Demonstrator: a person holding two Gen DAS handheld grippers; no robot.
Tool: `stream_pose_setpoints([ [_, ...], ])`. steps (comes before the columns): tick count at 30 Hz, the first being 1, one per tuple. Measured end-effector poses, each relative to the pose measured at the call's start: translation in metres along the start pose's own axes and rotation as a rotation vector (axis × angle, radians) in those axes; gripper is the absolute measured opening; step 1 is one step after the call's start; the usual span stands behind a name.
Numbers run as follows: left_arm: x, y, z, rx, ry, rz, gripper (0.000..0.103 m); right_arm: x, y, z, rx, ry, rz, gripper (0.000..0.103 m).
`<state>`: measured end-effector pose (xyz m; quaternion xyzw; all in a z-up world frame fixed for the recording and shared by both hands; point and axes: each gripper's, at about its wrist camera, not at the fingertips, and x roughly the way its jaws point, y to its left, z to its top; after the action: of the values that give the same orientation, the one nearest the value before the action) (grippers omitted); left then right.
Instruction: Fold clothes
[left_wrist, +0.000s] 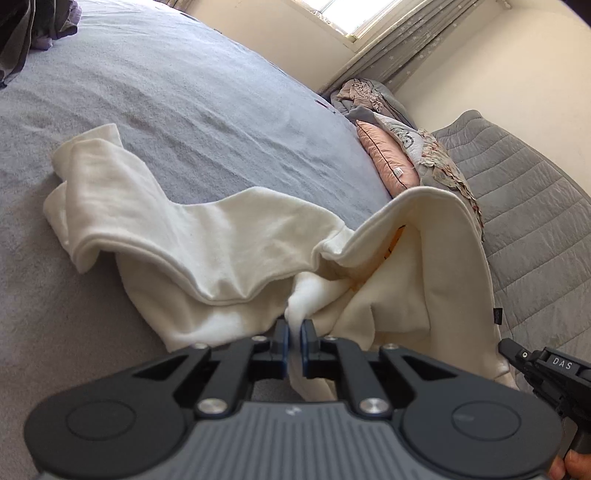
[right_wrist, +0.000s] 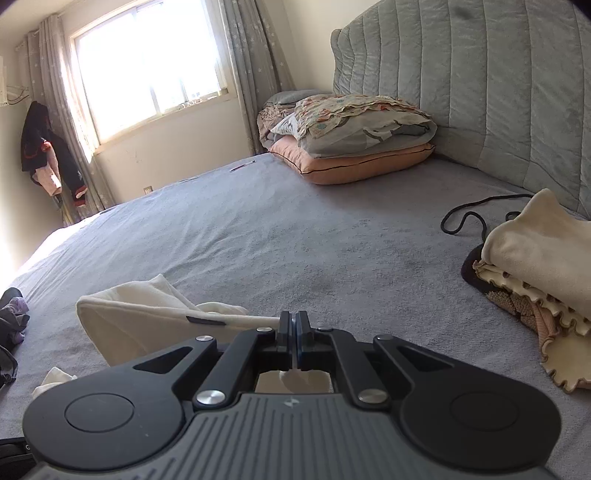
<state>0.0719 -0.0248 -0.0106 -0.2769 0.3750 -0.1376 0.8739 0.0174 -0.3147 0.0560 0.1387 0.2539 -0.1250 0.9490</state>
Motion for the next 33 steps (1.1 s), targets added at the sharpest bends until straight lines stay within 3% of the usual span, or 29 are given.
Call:
stream_pose_setpoints([
  [16,-0.085,0.031,0.008,0.084,-0.038,0.039,0.007,-0.030,0.008,-0.009,-0.116,0.033,-0.019,0.003],
  [24,-0.124,0.056,0.002,0.049,-0.010,0.011,0.007,-0.047,0.000,-0.024,-0.159,0.076,-0.031,0.003],
  [33,-0.176,0.062,-0.004,0.082,-0.029,-0.021,0.007,-0.055,-0.006,-0.044,-0.208,0.152,-0.041,0.003],
])
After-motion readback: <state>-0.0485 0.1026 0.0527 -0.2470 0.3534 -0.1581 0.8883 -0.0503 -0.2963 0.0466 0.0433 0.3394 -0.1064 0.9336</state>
